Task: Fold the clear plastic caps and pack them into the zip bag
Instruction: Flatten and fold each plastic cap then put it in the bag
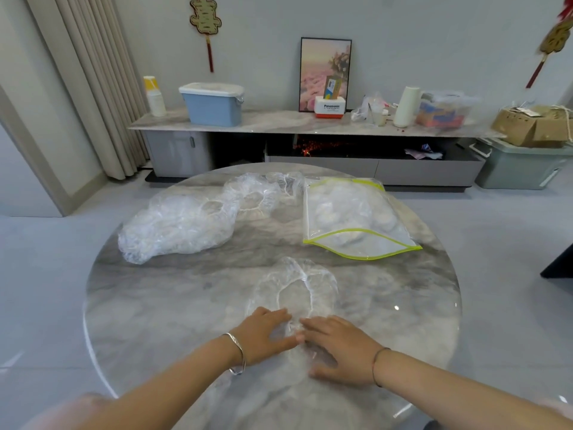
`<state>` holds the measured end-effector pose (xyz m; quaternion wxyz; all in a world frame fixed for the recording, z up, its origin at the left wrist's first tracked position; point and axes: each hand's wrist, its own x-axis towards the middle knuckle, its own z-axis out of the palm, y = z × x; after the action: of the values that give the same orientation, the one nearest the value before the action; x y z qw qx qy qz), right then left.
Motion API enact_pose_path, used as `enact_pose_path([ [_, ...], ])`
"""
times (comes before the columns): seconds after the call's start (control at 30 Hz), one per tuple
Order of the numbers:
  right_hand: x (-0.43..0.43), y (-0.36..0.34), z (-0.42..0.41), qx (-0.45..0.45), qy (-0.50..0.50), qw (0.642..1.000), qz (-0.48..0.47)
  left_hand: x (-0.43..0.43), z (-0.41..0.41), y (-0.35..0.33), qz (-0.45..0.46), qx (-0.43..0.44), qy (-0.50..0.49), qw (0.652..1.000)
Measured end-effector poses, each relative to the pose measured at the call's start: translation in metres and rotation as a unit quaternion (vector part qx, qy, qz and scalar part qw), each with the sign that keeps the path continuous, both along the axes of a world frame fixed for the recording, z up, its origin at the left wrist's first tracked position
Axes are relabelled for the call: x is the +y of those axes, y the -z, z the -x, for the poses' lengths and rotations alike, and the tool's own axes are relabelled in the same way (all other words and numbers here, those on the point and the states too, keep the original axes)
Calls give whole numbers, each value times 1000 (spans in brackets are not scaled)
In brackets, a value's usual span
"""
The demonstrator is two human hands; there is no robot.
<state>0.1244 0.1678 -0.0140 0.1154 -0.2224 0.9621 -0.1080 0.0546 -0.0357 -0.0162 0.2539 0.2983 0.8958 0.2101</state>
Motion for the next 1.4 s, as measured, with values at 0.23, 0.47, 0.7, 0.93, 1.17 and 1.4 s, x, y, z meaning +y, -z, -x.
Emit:
enact_pose_path([
  [0.23, -3, 8, 4, 65, 105, 982, 140, -18, 6, 15, 104, 124, 141, 977],
  [0.47, -3, 0, 11, -64, 335, 837, 427, -25, 22, 5, -71, 181, 10, 981],
  [0.7, 2, -1, 21, -84, 433, 788, 430, -21, 22, -6, -200, -33, -176, 963],
  [0.93, 3, 7, 24, 16, 428, 863, 269, -16, 21, 8, -120, 80, -211, 967],
  [1.17, -19, 20, 16, 98, 212, 964, 124, -9, 16, 23, -43, 331, 15, 943],
  [1.4, -16, 33, 21, 11, 149, 989, -8, -9, 14, 48, 32, 217, 38, 975],
])
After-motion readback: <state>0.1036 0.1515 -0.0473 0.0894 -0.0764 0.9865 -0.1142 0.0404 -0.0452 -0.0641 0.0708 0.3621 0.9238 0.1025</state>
